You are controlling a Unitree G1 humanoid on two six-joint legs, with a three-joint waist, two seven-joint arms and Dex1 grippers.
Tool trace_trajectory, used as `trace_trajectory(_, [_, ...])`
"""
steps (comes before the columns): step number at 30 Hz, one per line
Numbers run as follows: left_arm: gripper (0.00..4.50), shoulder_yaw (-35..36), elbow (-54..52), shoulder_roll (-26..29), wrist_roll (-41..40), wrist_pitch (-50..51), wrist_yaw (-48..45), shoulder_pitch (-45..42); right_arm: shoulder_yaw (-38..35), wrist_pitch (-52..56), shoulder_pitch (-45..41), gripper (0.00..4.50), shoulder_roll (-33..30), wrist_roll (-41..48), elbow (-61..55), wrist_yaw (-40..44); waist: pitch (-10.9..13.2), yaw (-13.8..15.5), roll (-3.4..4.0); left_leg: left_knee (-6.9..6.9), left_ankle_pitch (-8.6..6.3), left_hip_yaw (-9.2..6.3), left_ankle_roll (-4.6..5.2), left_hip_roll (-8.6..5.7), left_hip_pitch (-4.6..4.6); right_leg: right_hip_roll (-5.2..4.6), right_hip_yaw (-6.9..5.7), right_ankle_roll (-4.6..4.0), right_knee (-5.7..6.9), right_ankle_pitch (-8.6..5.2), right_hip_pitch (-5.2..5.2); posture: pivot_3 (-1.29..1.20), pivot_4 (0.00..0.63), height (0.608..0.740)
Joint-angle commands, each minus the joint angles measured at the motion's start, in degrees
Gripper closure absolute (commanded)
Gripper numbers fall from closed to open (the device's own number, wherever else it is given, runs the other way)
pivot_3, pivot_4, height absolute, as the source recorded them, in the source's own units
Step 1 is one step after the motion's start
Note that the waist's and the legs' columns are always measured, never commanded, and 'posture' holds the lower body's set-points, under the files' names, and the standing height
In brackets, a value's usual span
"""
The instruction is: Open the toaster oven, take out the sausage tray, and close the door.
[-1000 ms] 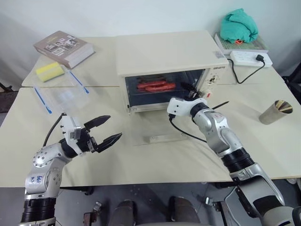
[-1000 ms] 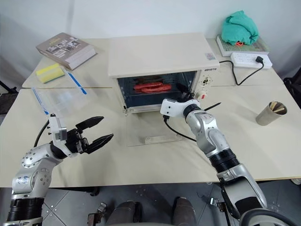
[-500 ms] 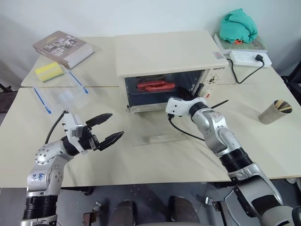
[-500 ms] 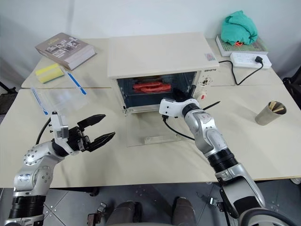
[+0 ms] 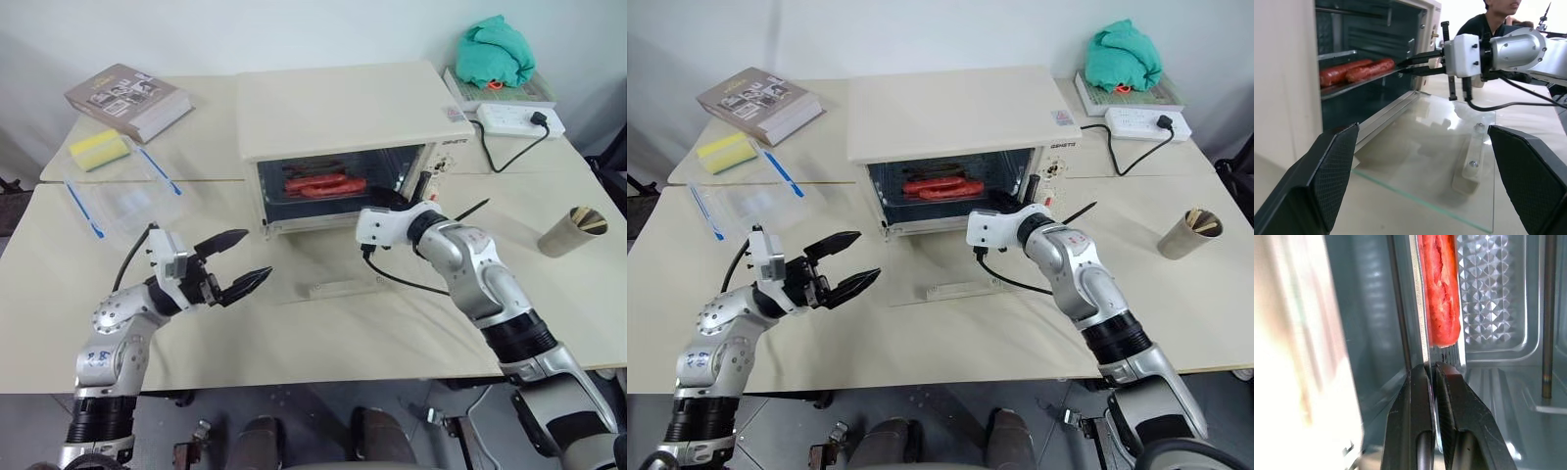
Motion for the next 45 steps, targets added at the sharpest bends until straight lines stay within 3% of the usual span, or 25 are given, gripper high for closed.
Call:
trace_trajectory(1, [0.00,-0.65,1.39,-1.07,0.26,-1.42,0.03,-2.61,-2.64,-1.09,-0.33,4.45,-0.63,1.76,-5.84,0.28,0.00,0.04,0.00,0.01,0.00,0.00,0.00,0.00,0.00,0.00,0.00,0.00,0.01,0.00,0.00,0.00,0.150,0.740])
trace_trajectory(13, [0.00,3.39,3.06,2.22,-1.82,-0.02,-1.86,-2.34,-7.66,-0.97,19.39,4.45,-3.84,1.65,-20.85,0.86,0.00,0.23,-0.01,-0.09,-0.03,-0.05,-0.02,0.00,0.00,0.00,-0.11,0.01,-0.07,0.00,0.03,0.00,0.150,0.740])
trace_trajectory(19, [0.00,4.13,2.27,3.48,-2.41,1.50,-2.38,-0.79,-10.17,-0.95,25.77,4.45,-3.28,1.57,-27.87,0.62,0.00,0.88,-0.01,0.03,-0.04,-0.05,-0.01,0.00,0.00,-0.01,-0.09,0.01,-0.07,0.00,0.09,0.00,0.150,0.740])
trace_trajectory(32, [0.00,4.69,-0.13,6.52,-5.91,12.17,-1.68,1.18,-18.79,-7.00,35.53,4.45,-8.57,4.43,-33.74,1.05,0.00,1.71,-0.01,0.06,-0.04,-0.04,0.00,-0.01,0.00,-0.01,-0.08,0.01,-0.08,0.00,0.09,0.00,0.150,0.740])
trace_trajectory(40, [0.00,5.57,-5.91,8.36,-23.13,43.28,10.08,-1.78,-20.59,-9.75,38.43,4.45,-9.99,6.50,-36.06,3.33,0.01,1.68,-0.02,0.08,-0.04,-0.05,0.00,0.00,0.02,-0.01,-0.03,0.01,-0.03,0.00,0.09,0.00,0.150,0.740])
trace_trajectory(45, [0.00,6.28,-5.36,5.08,-36.01,58.01,22.44,-5.91,-21.11,-10.68,39.16,4.45,-10.88,7.92,-37.34,5.26,0.00,1.80,-0.03,0.13,-0.04,-0.17,0.00,-0.01,0.03,-0.02,-0.03,0.01,0.00,0.00,0.17,0.00,0.150,0.740])
